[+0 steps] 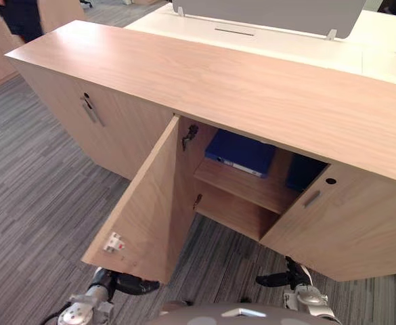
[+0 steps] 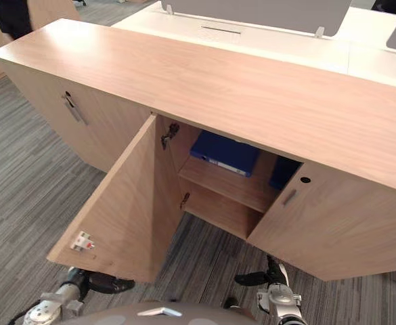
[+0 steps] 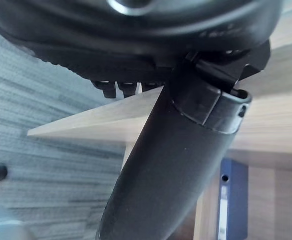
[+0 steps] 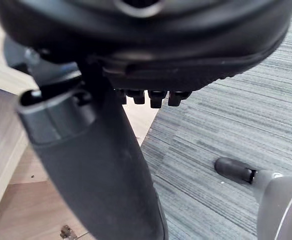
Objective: Walk over to the cabinet, pick up the folder, carry it to the office cabinet, place the folder inside the office cabinet, then close the office cabinet door
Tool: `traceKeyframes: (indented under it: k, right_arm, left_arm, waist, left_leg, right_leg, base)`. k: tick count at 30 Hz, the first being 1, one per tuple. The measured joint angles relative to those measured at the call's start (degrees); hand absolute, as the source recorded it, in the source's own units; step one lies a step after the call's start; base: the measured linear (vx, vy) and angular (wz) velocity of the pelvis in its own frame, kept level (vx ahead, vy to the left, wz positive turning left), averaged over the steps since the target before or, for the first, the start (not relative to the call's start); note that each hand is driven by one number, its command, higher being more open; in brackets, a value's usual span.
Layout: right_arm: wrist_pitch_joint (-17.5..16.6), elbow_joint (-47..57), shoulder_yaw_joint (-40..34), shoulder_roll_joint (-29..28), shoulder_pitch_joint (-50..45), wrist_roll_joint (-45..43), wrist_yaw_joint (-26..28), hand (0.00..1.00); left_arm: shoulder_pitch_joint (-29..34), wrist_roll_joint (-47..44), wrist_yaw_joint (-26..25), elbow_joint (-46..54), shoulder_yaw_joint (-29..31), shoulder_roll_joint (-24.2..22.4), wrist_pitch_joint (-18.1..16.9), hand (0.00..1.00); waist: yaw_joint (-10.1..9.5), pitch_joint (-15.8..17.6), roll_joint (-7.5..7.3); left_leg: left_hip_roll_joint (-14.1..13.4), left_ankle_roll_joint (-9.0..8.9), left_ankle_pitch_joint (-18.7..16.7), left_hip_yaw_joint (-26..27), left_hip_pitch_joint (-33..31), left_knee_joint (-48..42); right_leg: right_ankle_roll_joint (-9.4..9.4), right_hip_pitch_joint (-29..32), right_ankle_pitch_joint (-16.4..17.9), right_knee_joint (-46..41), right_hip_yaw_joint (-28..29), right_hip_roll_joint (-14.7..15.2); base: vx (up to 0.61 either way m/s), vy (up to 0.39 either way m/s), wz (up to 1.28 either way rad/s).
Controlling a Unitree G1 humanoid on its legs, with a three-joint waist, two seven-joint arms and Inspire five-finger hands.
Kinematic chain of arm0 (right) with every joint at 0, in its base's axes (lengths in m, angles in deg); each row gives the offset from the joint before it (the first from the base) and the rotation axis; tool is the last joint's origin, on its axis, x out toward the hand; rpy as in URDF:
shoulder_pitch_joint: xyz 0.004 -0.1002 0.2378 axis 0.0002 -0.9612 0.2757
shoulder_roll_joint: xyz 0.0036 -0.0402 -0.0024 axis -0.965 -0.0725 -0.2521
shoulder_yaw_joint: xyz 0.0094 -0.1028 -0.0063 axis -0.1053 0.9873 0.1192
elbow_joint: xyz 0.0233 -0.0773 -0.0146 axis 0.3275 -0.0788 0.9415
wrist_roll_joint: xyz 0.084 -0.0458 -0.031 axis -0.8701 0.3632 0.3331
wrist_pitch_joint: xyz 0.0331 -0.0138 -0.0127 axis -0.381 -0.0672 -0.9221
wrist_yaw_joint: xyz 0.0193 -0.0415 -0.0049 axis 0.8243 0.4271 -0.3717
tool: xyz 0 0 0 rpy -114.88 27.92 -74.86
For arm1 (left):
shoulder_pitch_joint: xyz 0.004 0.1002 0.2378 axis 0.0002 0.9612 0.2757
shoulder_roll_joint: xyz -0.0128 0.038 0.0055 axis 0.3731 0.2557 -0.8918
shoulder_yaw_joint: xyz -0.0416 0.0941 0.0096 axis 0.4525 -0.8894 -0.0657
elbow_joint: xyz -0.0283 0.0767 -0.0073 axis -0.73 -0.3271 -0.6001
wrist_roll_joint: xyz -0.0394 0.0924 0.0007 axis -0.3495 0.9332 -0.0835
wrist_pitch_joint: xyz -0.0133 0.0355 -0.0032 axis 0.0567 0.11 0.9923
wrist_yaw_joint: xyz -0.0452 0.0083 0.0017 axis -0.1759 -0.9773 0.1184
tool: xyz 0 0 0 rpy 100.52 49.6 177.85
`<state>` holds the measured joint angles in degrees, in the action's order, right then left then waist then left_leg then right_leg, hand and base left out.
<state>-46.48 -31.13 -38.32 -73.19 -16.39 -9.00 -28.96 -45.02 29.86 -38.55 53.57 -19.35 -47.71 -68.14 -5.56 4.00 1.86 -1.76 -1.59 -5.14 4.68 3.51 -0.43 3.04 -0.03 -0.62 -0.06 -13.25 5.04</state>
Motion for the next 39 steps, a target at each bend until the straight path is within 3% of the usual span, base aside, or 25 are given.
traceKeyframes:
  k: [6,11,14,18,25,39]
  right_arm:
    - [0.07,0.04,1.94,0.04,0.66,0.07,0.0,1.0]
    - [-0.05,0.21,2.02,-0.2,0.93,0.39,-0.32,1.0]
    - [-0.07,0.89,1.99,-0.67,-0.01,0.45,-0.91,1.0]
    - [0.01,1.11,1.83,-1.72,-2.44,0.57,-1.59,1.0]
    - [0.03,1.68,-0.46,-2.37,-3.3,0.45,-2.36,1.0]
    - [-0.07,1.07,-2.76,-3.07,-5.4,0.28,-4.6,1.0]
  left_arm:
    - [-1.23,2.81,1.92,-0.05,-7.59,0.32,0.1,1.0]
    - [-2.25,4.2,0.17,-0.38,-8.63,-0.47,0.1,1.0]
    - [-3.88,6.54,-1.91,-1.49,-9.98,-2.73,0.12,1.0]
    - [-7.44,8.48,-5.76,-4.25,-11.24,-9.39,0.89,1.0]
    - [-15.61,15.5,-7.67,-5.56,-13.83,-13.25,0.41,1.0]
    - [-21.45,18.47,-18.39,-6.87,-13.53,-20.69,0.14,1.0]
  waist:
    - [1.59,0.02,0.13]
    - [2.18,0.02,0.15]
    - [3.11,0.03,0.16]
    - [4.22,0.2,-0.11]
    - [7.42,0.21,-0.37]
    - [9.07,-0.03,-0.73]
  left_leg:
    - [-0.18,-0.2,0.36,1.38,-0.74,0.59]
    - [-0.31,-0.43,0.65,3.07,-0.73,0.61]
    - [-0.05,-0.26,0.79,4.12,-0.53,0.13]
    - [0.32,-0.14,0.87,6.16,-0.56,0.03]
    - [-0.27,-0.49,0.61,9.29,-0.4,-0.22]
    - [-0.44,-0.38,-0.23,10.63,1.44,0.01]
  right_leg:
    - [-0.24,1.37,-1.13,1.47,1.26,-0.44]
    - [-0.51,1.73,-2.75,2.59,2.87,-0.68]
    - [-0.41,1.1,-4.28,4.08,3.78,-0.7]
    - [-0.19,1.37,-6.2,5.52,5.87,-0.54]
    - [0.12,2.77,-6.92,5.61,9.11,-1.16]
    - [-0.11,1.77,-7.05,5.69,9.83,-1.62]
  base:
    - [0.01,0.004,-0.12]
    - [-0.05,-0.002,-0.17]
    - [-0.12,-0.005,-0.18]
    - [-0.12,0.006,-0.25]
    - [-0.04,-0.02,-0.29]
    - [0.01,-0.01,-0.05]
